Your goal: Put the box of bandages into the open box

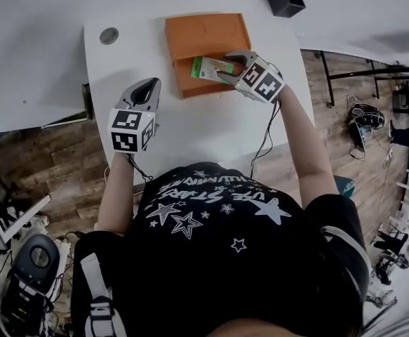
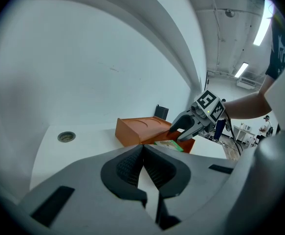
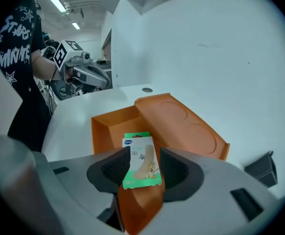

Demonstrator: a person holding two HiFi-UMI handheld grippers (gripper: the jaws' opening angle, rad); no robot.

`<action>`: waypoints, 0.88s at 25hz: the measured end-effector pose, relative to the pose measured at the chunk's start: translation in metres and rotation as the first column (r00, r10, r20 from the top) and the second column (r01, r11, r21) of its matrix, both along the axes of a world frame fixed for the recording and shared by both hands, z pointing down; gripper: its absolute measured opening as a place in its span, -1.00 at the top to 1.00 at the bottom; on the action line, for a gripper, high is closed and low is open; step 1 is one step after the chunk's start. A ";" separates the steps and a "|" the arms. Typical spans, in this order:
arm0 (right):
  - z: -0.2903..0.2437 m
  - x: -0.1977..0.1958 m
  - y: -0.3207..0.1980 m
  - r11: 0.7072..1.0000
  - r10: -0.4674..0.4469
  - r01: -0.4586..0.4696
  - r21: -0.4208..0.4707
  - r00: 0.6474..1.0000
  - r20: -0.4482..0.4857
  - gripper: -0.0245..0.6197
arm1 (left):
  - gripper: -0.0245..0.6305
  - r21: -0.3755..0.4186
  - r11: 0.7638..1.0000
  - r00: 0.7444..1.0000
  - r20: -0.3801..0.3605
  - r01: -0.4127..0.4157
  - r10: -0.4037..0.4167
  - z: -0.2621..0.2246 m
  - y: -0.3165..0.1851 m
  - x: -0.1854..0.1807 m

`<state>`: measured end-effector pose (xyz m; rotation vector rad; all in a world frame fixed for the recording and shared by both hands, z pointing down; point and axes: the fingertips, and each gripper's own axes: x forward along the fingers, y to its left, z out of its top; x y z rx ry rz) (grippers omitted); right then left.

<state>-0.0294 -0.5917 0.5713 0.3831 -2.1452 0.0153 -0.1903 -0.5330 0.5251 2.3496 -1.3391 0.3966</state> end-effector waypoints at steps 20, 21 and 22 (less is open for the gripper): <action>-0.093 0.060 0.063 0.875 0.272 -0.374 0.308 0.905 0.327 0.74 | 0.86 0.098 0.995 0.998 0.049 0.033 -0.038 -0.049 0.073 0.036; -0.096 0.063 0.071 0.872 0.279 -0.384 0.304 0.900 0.336 0.74 | 0.86 0.101 0.994 0.998 0.049 0.033 -0.039 -0.051 0.079 0.040; -0.099 0.067 0.079 0.870 0.285 -0.394 0.297 0.893 0.348 0.74 | 0.86 0.104 0.994 0.998 0.051 0.031 -0.037 -0.053 0.086 0.045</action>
